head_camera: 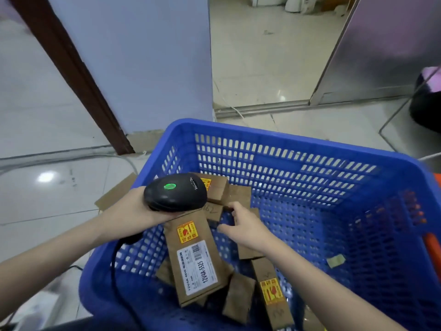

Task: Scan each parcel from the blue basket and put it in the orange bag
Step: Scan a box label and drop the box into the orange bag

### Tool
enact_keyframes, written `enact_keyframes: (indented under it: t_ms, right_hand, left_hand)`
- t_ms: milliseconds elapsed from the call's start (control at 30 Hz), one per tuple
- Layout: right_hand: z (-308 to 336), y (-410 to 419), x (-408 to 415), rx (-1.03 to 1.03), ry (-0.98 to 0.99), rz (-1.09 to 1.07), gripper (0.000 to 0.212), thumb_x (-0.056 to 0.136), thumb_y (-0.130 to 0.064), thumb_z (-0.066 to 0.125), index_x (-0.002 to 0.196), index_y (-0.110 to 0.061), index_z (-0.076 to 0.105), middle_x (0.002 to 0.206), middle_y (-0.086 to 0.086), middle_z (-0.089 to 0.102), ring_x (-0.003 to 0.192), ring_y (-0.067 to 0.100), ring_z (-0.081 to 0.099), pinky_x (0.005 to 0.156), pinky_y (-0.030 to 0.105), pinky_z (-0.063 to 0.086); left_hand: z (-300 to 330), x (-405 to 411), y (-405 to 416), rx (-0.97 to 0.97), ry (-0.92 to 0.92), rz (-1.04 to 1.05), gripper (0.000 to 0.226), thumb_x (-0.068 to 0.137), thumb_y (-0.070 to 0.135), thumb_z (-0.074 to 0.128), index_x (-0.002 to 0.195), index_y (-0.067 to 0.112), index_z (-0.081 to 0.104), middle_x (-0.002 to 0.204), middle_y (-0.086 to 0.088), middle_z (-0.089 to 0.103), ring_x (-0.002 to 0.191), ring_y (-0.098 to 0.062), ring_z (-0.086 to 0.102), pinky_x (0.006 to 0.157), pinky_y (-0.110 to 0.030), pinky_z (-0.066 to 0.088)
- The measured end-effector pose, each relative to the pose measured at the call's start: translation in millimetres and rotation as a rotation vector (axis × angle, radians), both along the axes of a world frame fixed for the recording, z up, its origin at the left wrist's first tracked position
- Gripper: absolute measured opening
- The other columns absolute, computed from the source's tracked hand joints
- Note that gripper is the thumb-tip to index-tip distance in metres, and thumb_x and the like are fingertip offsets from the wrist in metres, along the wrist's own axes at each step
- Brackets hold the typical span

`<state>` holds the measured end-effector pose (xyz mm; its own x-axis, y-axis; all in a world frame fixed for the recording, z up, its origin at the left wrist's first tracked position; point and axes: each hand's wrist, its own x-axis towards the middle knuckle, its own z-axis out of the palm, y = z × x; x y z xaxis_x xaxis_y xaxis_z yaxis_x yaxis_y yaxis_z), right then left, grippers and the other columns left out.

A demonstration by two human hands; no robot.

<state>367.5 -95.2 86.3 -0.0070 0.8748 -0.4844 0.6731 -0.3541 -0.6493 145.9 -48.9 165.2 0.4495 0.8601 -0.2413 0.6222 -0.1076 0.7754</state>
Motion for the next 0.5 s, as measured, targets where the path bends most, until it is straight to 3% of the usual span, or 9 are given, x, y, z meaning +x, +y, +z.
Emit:
enact_keyframes:
  t_ms: [100,267,400,500]
  right_hand:
    - [-30,2,-15,-0.148,0.028,0.017,0.056,0.091,-0.034,0.058,0.137,-0.012,0.035,0.125,0.008,0.054,0.116,0.023,0.052,0.079,0.025,0.037]
    - [-74,-1,-33,-0.288,0.027,0.030,0.071,0.089,-0.036,0.061,0.145,-0.013,0.024,0.142,0.010,0.047,0.127,0.026,0.048,0.090,0.028,0.039]
    - [-88,0,-42,-0.319,0.099,-0.020,0.068,0.087,-0.028,0.066,0.143,-0.015,0.027,0.138,0.006,0.053,0.126,0.021,0.050,0.095,0.027,0.040]
    - [-97,1,-45,-0.280,0.157,-0.099,0.054,0.083,-0.019,0.070,0.125,-0.021,0.036,0.127,0.004,0.060,0.110,0.017,0.059,0.082,0.024,0.045]
  left_hand:
    - [-11,-2,1,-0.028,0.030,-0.023,0.018,0.072,0.030,0.078,0.086,0.036,0.069,0.084,0.019,0.072,0.081,0.006,0.064,0.067,-0.012,0.049]
    - [-19,0,6,-0.088,0.006,-0.015,0.023,0.072,0.029,0.078,0.086,0.042,0.065,0.082,0.029,0.069,0.081,0.012,0.062,0.066,-0.004,0.045]
    - [-20,-1,14,-0.084,0.015,0.008,0.017,0.073,0.033,0.077,0.087,0.032,0.069,0.084,0.009,0.073,0.080,-0.001,0.066,0.070,-0.016,0.051]
    - [-17,1,16,-0.076,0.026,0.000,0.011,0.076,0.029,0.077,0.078,0.025,0.067,0.071,0.002,0.069,0.064,-0.004,0.062,0.061,-0.013,0.047]
